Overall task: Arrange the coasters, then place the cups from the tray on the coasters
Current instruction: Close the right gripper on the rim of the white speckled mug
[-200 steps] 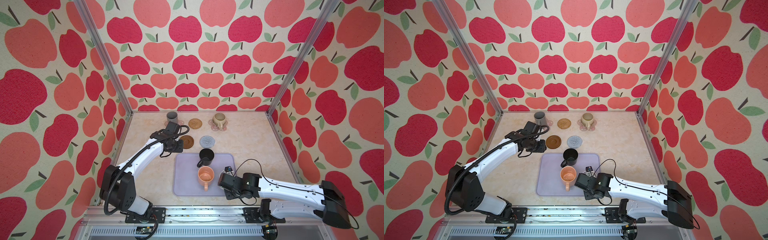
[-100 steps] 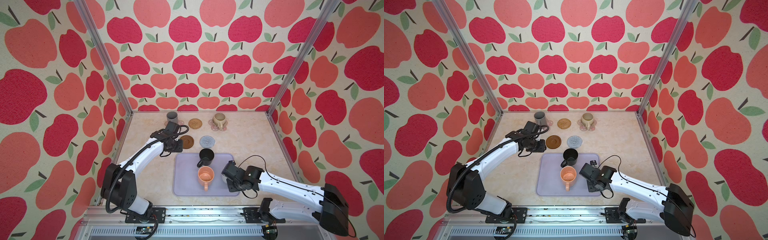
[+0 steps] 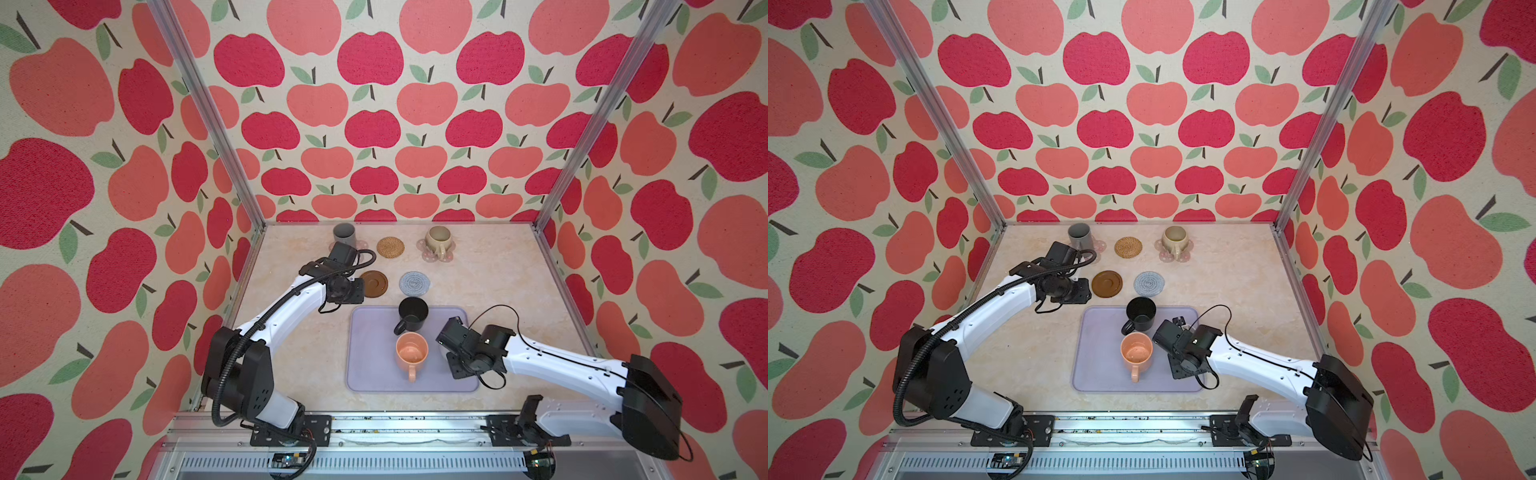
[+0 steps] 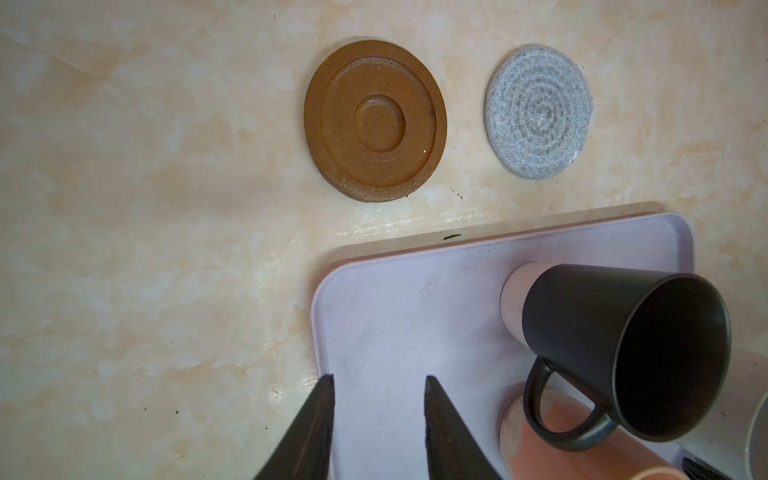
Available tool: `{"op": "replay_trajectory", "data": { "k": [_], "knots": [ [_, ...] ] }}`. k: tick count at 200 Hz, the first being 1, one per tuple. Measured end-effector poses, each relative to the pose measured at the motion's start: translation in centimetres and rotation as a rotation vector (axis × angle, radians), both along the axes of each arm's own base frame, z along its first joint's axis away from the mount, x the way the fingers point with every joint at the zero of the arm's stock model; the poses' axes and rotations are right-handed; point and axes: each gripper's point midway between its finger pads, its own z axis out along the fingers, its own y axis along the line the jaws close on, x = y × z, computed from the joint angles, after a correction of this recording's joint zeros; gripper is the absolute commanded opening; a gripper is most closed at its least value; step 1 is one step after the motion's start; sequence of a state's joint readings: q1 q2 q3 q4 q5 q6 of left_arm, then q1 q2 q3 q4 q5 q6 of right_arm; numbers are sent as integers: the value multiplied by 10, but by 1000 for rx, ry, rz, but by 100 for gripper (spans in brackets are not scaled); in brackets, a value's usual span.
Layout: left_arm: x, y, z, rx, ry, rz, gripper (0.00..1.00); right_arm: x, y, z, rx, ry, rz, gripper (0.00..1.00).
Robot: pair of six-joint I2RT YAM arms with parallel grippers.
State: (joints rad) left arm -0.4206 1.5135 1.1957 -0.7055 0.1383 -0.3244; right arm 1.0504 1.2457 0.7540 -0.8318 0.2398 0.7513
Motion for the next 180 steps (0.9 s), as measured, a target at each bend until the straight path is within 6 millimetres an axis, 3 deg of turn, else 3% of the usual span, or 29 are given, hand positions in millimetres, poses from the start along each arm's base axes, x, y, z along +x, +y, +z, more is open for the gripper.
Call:
{"op": "replay_trajectory", "data": {
  "k": [41, 62, 159, 180],
  "knots": [
    [0, 0, 0, -5, 2, 2, 38, 6, -2, 5, 15, -24, -21, 37],
    [0, 0, 0, -8, 3, 0, 38, 7, -2, 6, 20, -27, -25, 22],
    [0, 0, 0, -8, 4, 0, 38, 10, 1, 6, 32, -38, -22, 0],
    [0, 0, 0, -8, 3, 0, 38, 11, 0, 7, 28, -42, -18, 0]
  ]
}}
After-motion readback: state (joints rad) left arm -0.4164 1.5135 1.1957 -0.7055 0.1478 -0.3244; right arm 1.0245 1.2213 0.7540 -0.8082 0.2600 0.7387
